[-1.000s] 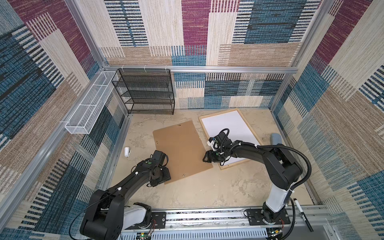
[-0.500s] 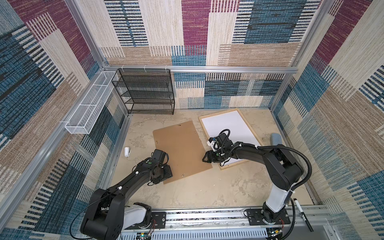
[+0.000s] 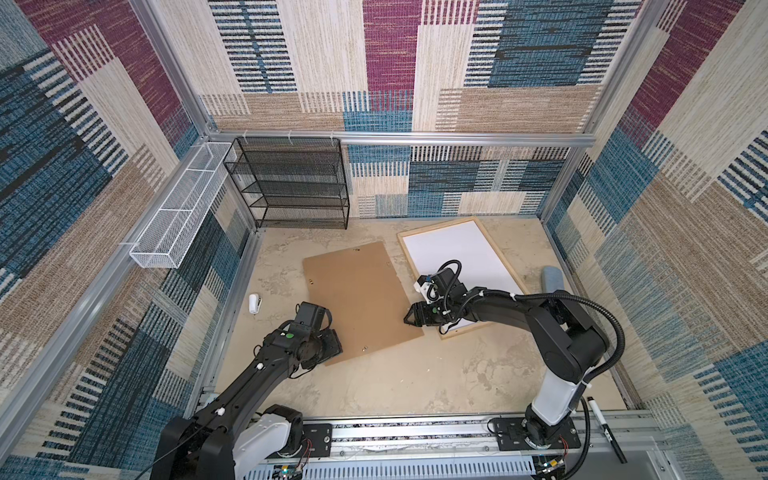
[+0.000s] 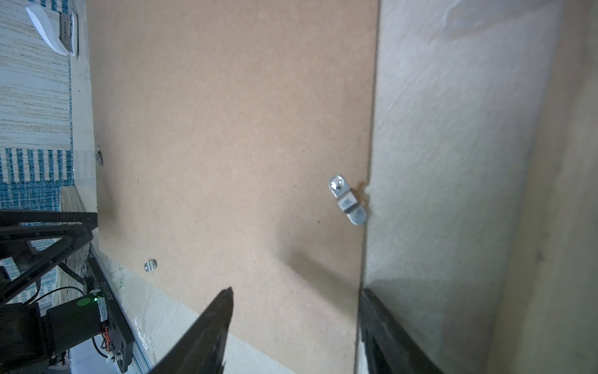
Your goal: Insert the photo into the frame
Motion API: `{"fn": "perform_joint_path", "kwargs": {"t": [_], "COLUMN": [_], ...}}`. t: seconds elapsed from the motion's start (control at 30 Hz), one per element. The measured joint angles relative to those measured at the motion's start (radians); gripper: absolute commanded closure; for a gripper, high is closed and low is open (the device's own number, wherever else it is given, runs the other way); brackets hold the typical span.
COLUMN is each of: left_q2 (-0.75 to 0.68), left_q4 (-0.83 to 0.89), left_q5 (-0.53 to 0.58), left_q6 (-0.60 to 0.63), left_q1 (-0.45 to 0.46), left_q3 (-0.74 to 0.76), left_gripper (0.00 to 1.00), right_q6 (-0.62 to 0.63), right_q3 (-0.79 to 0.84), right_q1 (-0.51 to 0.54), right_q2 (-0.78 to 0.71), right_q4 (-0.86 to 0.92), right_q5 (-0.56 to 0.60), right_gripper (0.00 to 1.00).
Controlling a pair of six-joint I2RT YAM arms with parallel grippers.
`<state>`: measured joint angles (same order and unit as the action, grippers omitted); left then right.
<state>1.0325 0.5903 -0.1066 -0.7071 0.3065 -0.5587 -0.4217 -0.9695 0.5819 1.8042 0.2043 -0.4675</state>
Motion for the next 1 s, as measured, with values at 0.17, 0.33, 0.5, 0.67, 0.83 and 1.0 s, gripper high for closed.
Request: {"fn": "perform_joint_path", "kwargs": {"t": [0.17,0.33,0.5,0.67,0.83,1.0], "left_q2": [-0.068,-0.142,-0.175,-0.193,-0.216,-0.212], "left_q4": [0.022,0.060,0.069,0.071,0.038,-0.045], "left_q5": [-0.009,-0.022,-0.029,-0.052,-0.097,-0.194], "left_q6": [-0.008,-0.024,-0.033,-0.041,-0.052,-0.082], "left_q1": [0.000,-0.001,-0.002,-0.002,-0.003,0.002], "left_q3": [-0.003,-0.047,-0.105,-0.157,-0.205,-0.225], "left_gripper": [0.36,0.35,0.35,0.35,0.35,0.35], "right_q6": [0.000,0.001,0.005,0.016,0.030,0.034], "right_q3": [0.001,0.004,0.002,-0.002,-0.006,-0.012], "right_q1": [0.001,0.001,0.001,0.001,0.001,0.008], "right_q2": [-0.004,-0.006,-0.009,-0.009,-0.007,0.004], "right_q4": [-0.001,-0.006,-0.005,-0.004,0.000,0.009], "right_q5": [0.001,0.000,-0.003,-0.005,-0.013,-0.103], "right_gripper": [0.36,0.36,0.36,0.36,0.36,0.36]}}
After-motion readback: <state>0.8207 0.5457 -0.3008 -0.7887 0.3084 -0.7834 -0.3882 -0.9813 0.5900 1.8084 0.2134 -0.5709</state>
